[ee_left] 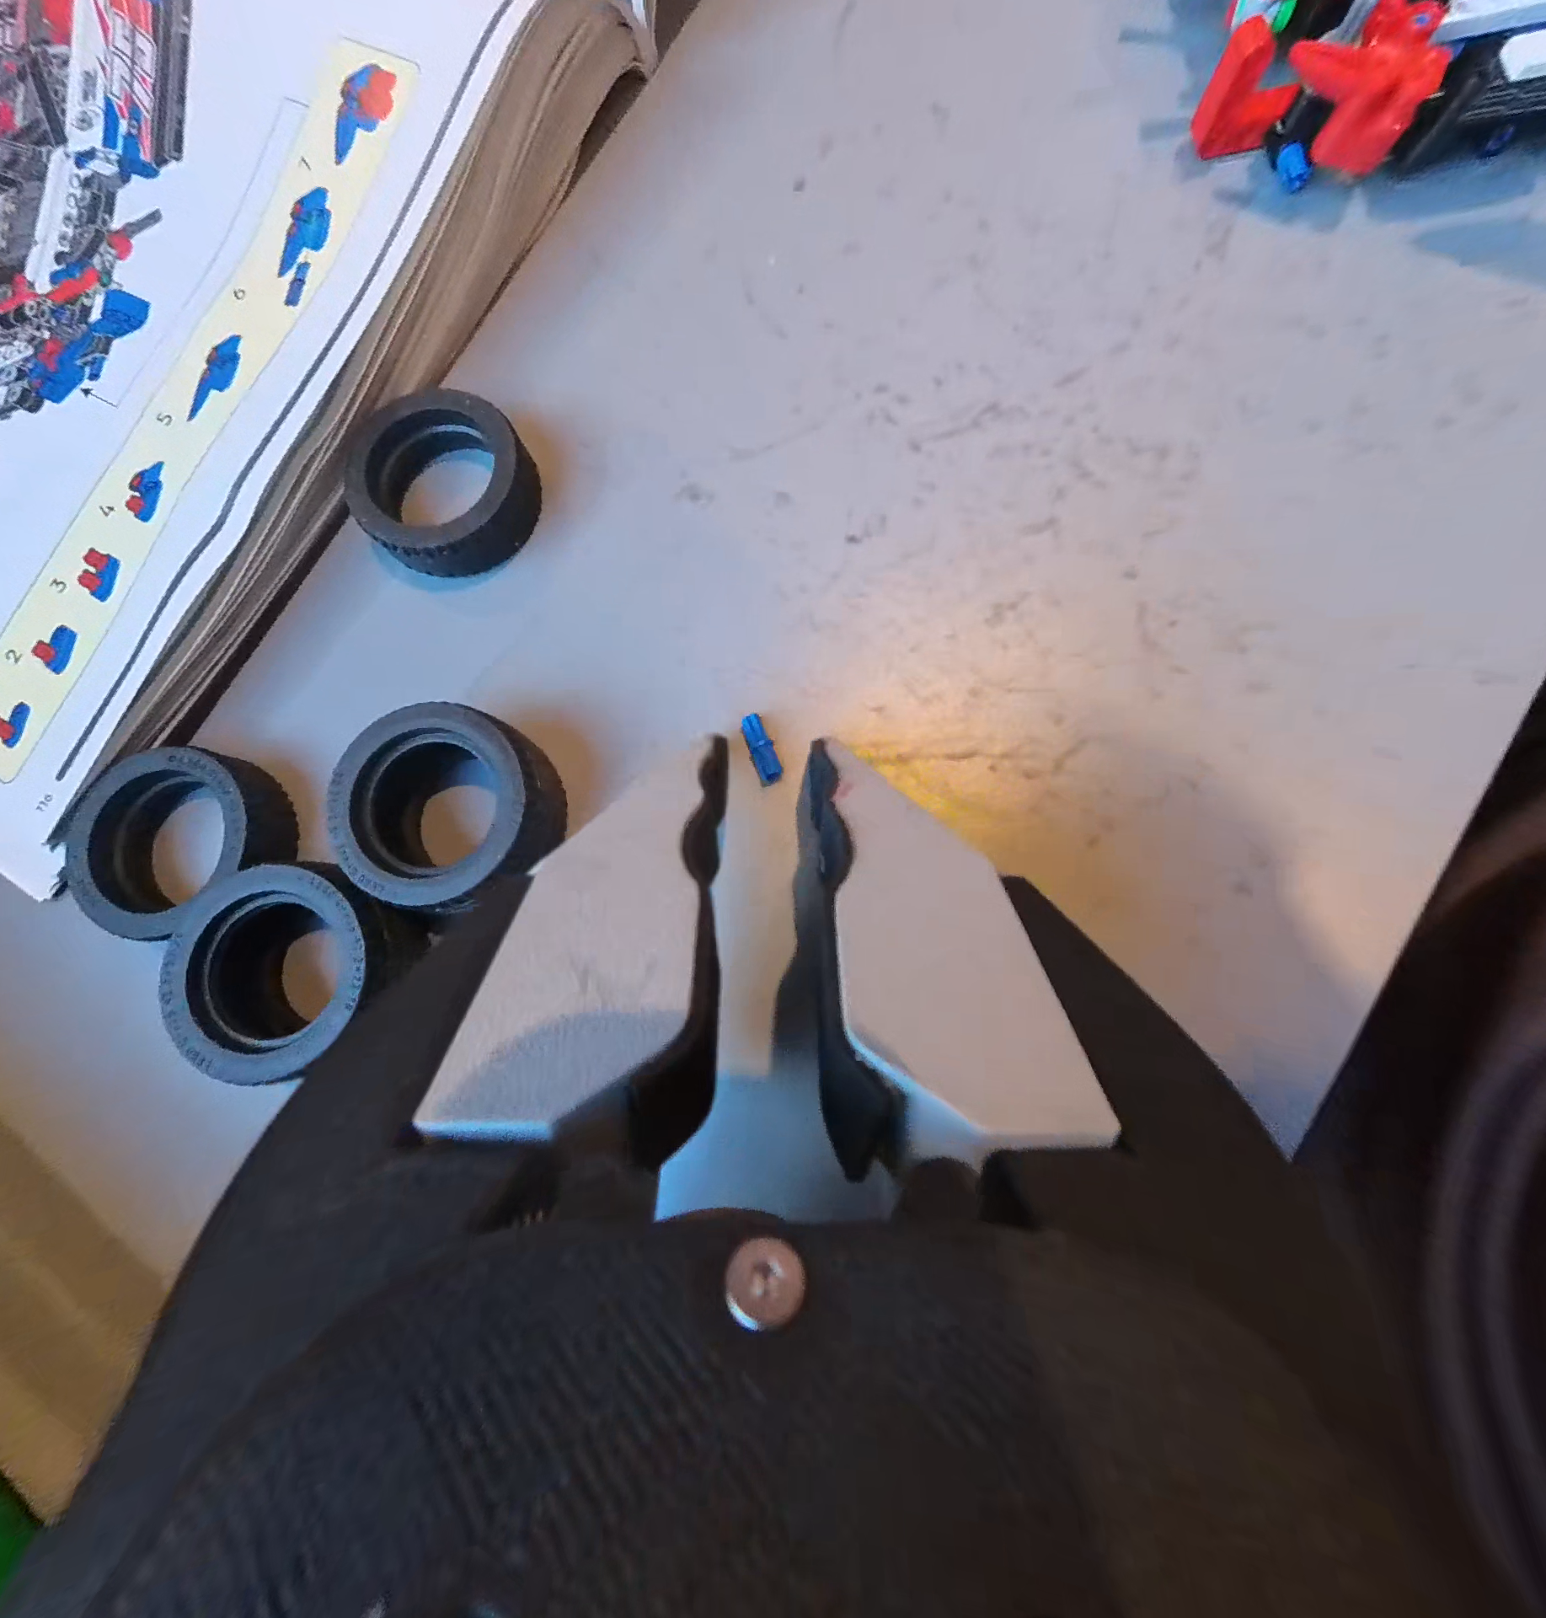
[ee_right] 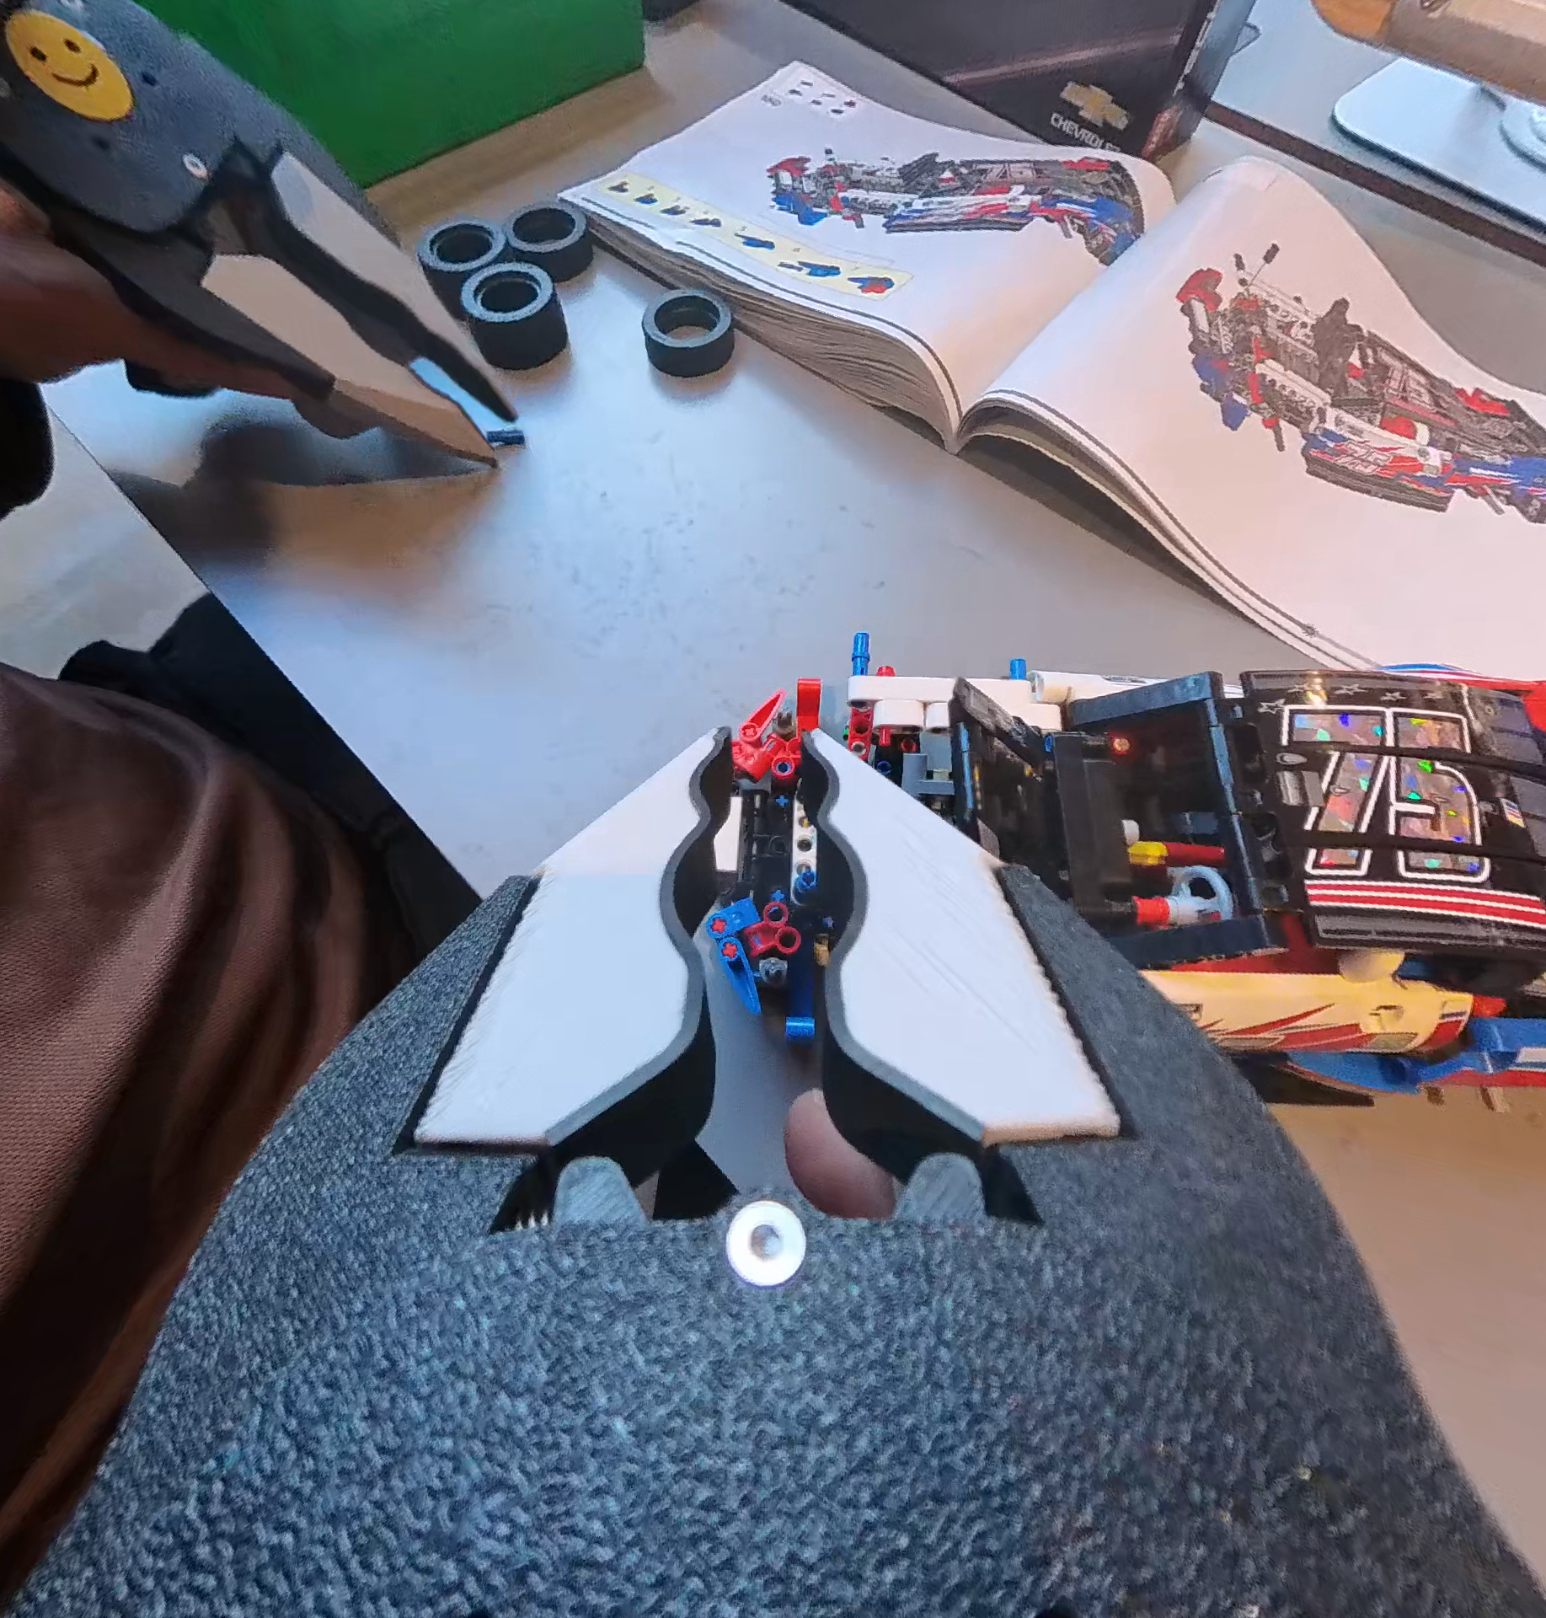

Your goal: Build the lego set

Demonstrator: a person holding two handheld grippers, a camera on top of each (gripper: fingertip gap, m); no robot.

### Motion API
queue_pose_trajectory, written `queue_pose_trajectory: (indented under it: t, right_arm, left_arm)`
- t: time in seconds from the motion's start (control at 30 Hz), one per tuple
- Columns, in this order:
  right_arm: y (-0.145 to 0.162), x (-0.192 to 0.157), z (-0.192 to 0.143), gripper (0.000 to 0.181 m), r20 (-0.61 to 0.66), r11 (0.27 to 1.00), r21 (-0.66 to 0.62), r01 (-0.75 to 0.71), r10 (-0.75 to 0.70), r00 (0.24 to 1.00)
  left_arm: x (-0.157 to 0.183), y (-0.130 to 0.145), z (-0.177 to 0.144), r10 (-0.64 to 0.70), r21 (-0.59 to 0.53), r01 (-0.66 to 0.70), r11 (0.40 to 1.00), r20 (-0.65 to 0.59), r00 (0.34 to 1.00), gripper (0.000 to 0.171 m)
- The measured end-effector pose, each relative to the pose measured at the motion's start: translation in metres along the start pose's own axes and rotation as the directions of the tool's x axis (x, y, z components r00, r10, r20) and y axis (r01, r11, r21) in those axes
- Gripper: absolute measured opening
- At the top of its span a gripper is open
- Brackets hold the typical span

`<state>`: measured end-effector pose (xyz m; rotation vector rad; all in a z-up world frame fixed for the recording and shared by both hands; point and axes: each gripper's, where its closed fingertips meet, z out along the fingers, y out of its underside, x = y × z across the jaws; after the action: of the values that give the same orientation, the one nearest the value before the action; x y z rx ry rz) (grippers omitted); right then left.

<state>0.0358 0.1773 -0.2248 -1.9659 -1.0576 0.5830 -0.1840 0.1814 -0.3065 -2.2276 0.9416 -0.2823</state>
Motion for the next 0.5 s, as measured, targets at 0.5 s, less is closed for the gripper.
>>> queue_pose_trajectory:
  t: [0.5]
  right_arm:
    - [-0.007, -0.008, 0.019, 0.015, 0.051, 0.999, 0.040, -0.009, 0.007, 0.999]
  left_arm:
    - [0.010, -0.014, 0.013, 0.019, 0.065, -0.013, 0.998, -0.093, 0.996, 0.003]
